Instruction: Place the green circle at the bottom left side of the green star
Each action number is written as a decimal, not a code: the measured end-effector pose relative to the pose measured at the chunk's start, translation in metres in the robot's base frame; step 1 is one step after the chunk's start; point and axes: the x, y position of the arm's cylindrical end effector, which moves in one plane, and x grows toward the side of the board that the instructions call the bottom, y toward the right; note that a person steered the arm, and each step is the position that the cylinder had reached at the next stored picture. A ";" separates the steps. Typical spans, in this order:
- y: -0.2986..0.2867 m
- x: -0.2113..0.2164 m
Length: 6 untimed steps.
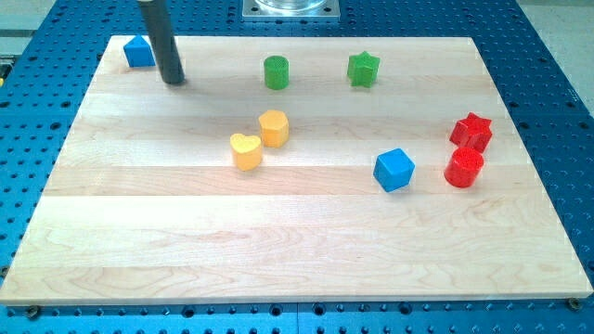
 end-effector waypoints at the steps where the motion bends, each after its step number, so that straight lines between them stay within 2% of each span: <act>1: 0.026 -0.012; 2: 0.062 -0.026; 3: 0.119 -0.012; 4: 0.180 0.038; 5: 0.210 0.068; 6: 0.197 0.118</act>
